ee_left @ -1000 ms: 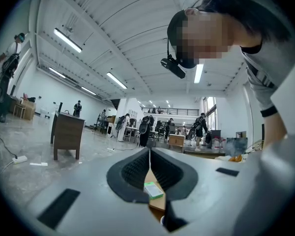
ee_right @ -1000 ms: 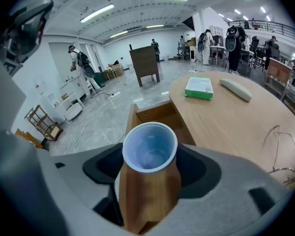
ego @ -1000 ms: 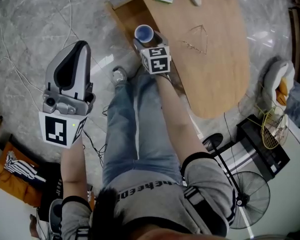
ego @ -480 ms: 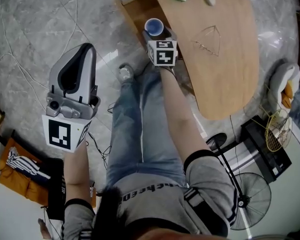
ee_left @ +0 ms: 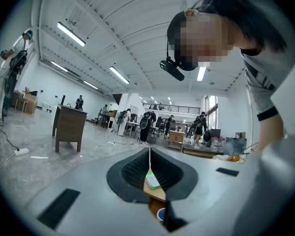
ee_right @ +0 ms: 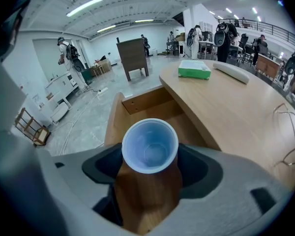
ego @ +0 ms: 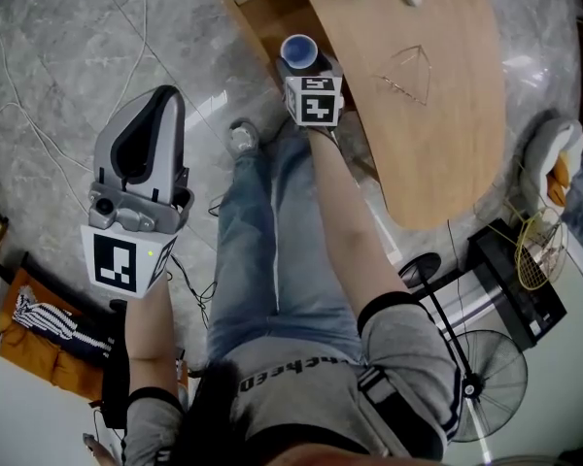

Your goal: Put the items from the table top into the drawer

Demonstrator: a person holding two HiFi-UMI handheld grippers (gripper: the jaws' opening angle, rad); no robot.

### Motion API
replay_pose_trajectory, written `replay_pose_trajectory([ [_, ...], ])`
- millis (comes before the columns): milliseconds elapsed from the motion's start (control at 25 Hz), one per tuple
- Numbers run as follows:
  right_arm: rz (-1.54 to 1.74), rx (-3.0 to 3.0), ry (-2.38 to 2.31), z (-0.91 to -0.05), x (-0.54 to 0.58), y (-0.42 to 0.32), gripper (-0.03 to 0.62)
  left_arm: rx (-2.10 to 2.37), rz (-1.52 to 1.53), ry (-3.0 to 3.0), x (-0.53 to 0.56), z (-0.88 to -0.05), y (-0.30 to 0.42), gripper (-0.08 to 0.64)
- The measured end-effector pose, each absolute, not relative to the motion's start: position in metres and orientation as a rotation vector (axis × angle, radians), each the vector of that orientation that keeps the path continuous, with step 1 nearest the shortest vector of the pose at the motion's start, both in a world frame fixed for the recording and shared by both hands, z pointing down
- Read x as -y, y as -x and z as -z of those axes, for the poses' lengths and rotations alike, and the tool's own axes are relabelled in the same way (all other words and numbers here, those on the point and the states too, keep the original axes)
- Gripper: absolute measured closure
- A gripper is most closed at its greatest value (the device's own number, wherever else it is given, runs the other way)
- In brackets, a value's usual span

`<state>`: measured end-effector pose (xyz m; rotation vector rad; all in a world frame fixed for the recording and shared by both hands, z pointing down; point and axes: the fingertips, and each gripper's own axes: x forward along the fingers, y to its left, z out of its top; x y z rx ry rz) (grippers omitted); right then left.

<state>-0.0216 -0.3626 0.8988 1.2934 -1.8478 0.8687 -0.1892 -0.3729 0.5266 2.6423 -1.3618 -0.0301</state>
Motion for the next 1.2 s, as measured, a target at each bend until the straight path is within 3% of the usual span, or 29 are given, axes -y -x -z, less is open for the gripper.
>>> replay_pose_trajectory([
  [560, -0.914, 1.901, -1.323, -0.873, 0.353, 0.02, 0.257, 1.255, 0.023, -2.694, 0.364, -0.522, 0.169, 0.548],
  [720, -0.914, 1.937, -1.395, -0.846, 0.343, 0.012, 0.348, 1.235, 0.02, -2.715, 0.365, -0.52, 0.162, 0.548],
  [920, -0.878, 1.987, -1.467, -0.806, 0.33, 0.0, 0.591, 1.213, 0.014, -2.746, 0.367, -0.515, 0.149, 0.548],
  [1200, -0.776, 2.092, -1.475, -0.751, 0.315, -0.012, 0.591, 1.209, 0.025, -2.764, 0.363, -0.502, 0.125, 0.548],
])
